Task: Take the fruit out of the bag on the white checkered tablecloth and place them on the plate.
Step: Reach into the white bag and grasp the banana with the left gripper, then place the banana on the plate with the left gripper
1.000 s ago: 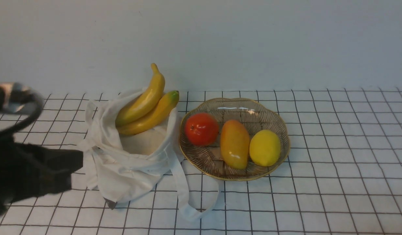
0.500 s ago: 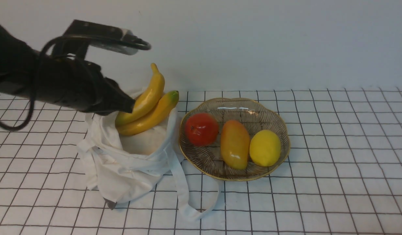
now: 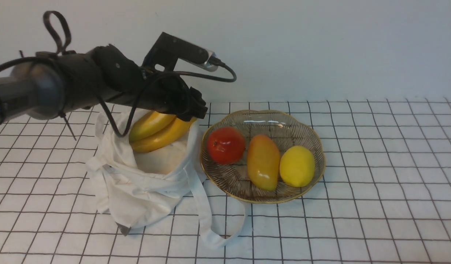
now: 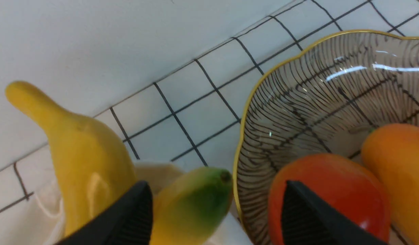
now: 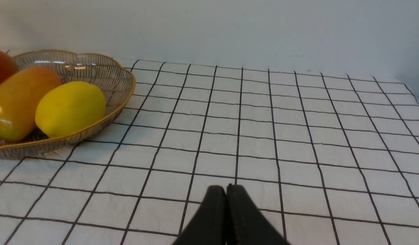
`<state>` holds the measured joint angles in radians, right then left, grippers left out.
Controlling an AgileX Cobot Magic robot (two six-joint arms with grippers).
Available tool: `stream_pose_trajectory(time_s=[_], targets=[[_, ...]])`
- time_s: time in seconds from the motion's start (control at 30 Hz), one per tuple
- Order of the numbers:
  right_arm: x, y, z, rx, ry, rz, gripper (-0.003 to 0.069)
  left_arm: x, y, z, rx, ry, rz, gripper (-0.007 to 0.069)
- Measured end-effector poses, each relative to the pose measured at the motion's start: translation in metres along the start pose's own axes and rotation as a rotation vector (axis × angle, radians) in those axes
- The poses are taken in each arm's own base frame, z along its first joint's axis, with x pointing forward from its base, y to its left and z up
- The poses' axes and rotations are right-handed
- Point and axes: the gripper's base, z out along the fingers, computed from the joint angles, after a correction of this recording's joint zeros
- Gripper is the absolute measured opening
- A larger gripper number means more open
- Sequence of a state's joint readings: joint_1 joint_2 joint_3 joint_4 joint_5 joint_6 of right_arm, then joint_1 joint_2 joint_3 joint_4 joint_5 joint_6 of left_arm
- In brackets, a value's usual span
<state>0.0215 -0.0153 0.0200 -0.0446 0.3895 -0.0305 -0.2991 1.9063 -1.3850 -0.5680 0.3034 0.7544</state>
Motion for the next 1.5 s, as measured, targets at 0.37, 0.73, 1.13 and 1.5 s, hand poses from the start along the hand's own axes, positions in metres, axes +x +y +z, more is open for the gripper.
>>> stream_pose_trajectory(time_s=[0.37, 0.73, 1.13, 1.5], targets=[[0.0, 0.0, 0.0, 0.0, 0.0, 0.0, -0.0014, 0.007, 0.008, 0.045, -0.03, 0.018, 0.072, 0.0471], [0.0, 0.0, 0.0, 0.0, 0.0, 0.0, -0.0014, 0.006, 0.006, 0.038, -0.007, 0.052, 0.136, 0.0265], [0.0, 0.0, 0.0, 0.0, 0.0, 0.0, -0.0014, -0.043, -0.007, -0.056, 0.063, -0.017, 0.06, 0.0264], [0.0, 0.0, 0.0, 0.0, 0.0, 0.0, -0.0014, -0.069, -0.035, -0.098, 0.208, -0.153, -0.059, 0.0258]])
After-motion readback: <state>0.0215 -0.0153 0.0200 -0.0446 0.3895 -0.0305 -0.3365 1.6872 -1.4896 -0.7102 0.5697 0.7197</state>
